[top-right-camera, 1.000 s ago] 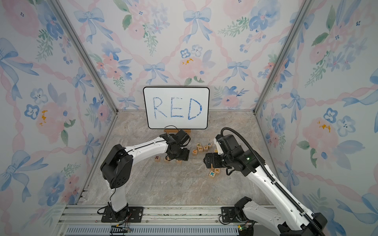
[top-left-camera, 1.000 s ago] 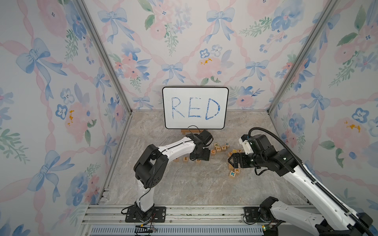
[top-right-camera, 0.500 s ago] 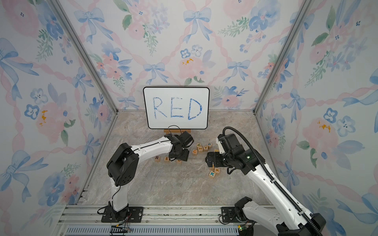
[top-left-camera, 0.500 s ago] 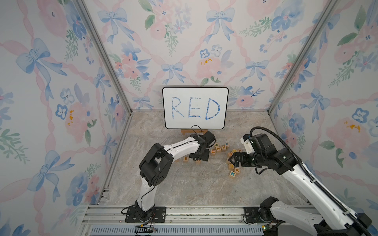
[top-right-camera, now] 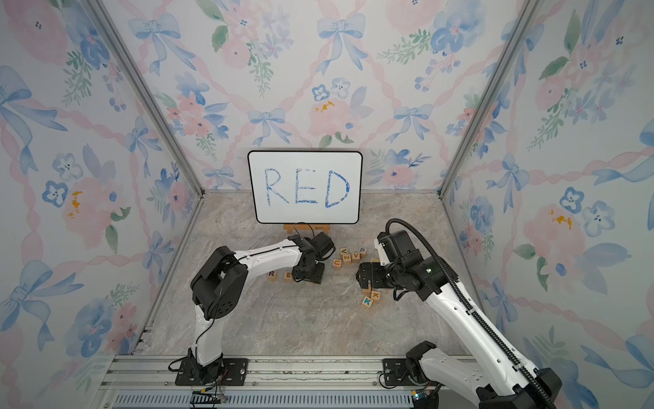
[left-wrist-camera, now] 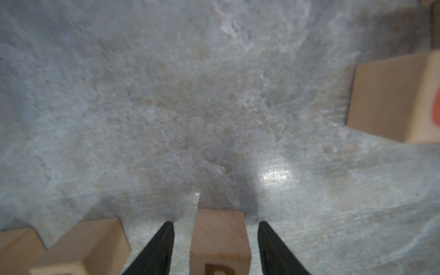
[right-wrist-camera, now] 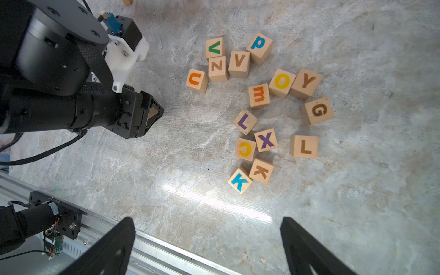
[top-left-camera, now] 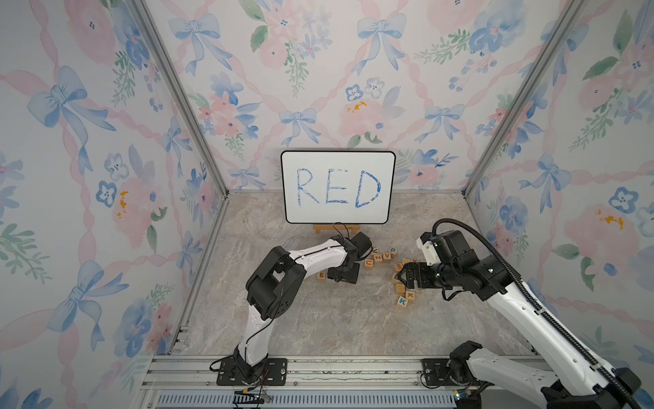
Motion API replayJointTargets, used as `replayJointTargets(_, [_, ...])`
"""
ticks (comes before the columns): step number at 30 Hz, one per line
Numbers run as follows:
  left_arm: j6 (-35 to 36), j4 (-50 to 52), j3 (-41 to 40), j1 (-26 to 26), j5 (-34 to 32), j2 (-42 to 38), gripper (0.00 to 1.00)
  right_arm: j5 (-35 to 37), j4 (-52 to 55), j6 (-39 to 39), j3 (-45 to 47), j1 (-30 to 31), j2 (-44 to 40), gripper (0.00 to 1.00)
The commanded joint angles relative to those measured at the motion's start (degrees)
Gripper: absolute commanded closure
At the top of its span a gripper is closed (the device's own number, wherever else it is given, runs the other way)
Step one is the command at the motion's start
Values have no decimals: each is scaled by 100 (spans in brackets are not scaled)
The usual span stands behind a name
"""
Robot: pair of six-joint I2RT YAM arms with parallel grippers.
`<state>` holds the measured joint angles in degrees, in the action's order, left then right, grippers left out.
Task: Assemble the uppercase word "red" with letter blocks
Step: Adjust the letter block at the center of the board.
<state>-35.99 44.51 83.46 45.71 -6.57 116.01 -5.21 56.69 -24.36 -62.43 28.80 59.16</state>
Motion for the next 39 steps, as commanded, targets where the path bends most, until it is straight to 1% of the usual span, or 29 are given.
replayJointTargets(1, [55,119,3,8,29,60,48,-61,99,95,81,-58,-2,3])
replayJointTargets(3, [78,119,36,8,50,82,53,-72,84,90,82,-58,2,3])
replayJointTargets(4, [93,119,49,11,74,105,64,-68,79,89,83,-58,3,3])
replayJointTargets(5, [103,121,60,8,101,132,78,-70,69,83,78,-62,6,3])
replayJointTargets(6, [103,123,66,8,128,137,86,-70,71,83,82,-67,4,3])
replayJointTargets(7, [108,128,56,9,137,146,91,-69,63,87,77,-67,14,3])
replayJointTargets(13, [81,137,41,3,6,102,90,-88,51,91,95,-76,8,3])
replayJointTargets(14, [51,144,26,-14,-60,87,93,-97,40,96,102,-76,4,3])
replayJointTargets(15, [8,160,26,-33,-85,102,100,-104,21,85,111,-76,3,3])
replayJointTargets(21, [-271,268,65,-121,-38,253,100,-170,-58,79,145,-76,70,3])
replayJointTargets(25, [-269,435,238,-123,-261,287,100,-202,-64,104,122,-76,110,3])
replayJointTargets(39, [-233,493,259,-171,-325,339,100,-267,-49,223,63,-79,226,3])
